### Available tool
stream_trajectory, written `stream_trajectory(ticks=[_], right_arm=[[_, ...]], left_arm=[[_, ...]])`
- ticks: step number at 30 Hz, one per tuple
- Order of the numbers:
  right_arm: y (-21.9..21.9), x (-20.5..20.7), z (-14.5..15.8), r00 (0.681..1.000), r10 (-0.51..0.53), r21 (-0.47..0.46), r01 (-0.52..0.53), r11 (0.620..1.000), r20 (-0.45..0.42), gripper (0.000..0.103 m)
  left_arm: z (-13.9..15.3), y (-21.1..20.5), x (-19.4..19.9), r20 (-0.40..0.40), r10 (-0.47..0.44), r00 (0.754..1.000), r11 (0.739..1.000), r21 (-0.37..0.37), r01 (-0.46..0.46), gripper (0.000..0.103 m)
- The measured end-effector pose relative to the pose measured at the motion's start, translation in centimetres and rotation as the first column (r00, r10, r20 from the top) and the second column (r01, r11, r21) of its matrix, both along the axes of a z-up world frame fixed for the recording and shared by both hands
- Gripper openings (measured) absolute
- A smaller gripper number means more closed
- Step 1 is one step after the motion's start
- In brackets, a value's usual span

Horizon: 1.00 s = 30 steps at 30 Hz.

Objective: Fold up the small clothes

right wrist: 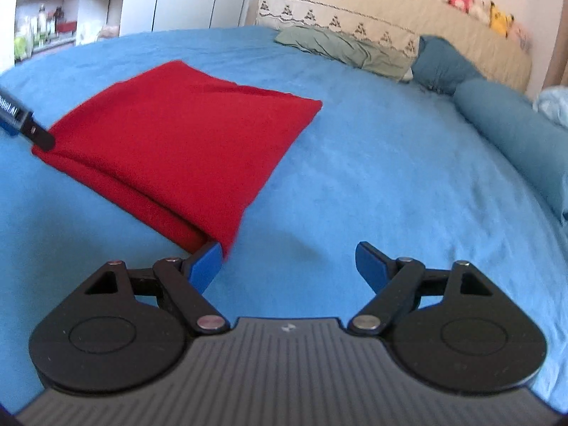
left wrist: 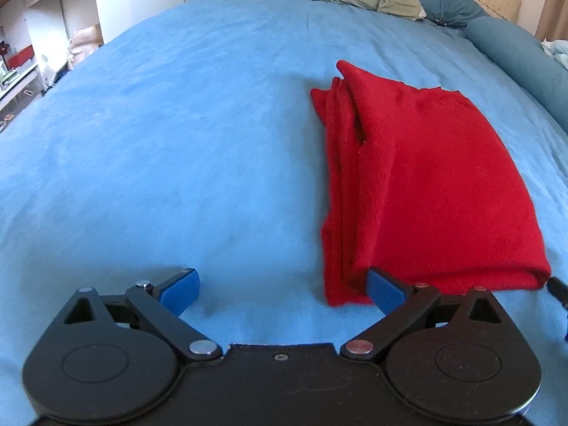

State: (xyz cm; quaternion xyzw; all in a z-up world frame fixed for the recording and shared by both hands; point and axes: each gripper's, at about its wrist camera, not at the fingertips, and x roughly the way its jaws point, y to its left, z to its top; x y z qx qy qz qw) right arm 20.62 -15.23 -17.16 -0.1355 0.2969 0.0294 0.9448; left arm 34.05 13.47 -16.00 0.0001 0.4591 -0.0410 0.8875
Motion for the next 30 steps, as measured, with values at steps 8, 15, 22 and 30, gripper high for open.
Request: stream_trajectory(ticks=[8,15,22,30], right_arm=[[-4.7,1.7,7.7,0.999,0.033,0.291,-0.024,0.957,-0.027,0.103],[-6.8,10.5,10.7,0.970,0.105,0.576,0.042,0.816,-0.220,0.103],[-5.8,17.0,4.0,0.918,0.087,0.639,0.199,0.743,-0.387,0.103],[-4.0,17.5,1.2,0.937,0.110,0.654,0.145,0.743,-0.332,0.073]], left_arm=[[8.0,0.4,-1.0,0.162,0.009,0.987,0.997,-0.078,0.004,0.103],[6.7,-0.5,9.0,-0.002,-0.004,1.000,0.951,-0.309,0.003,0.103],[0.4,-0.9,13.3,-0.107,0.016,0.994,0.922,-0.382,-0.056,0.091],[-0.5,-2.3,13.4,-0.041,-0.034,0.999,0.951,-0.308,0.020,0.064]])
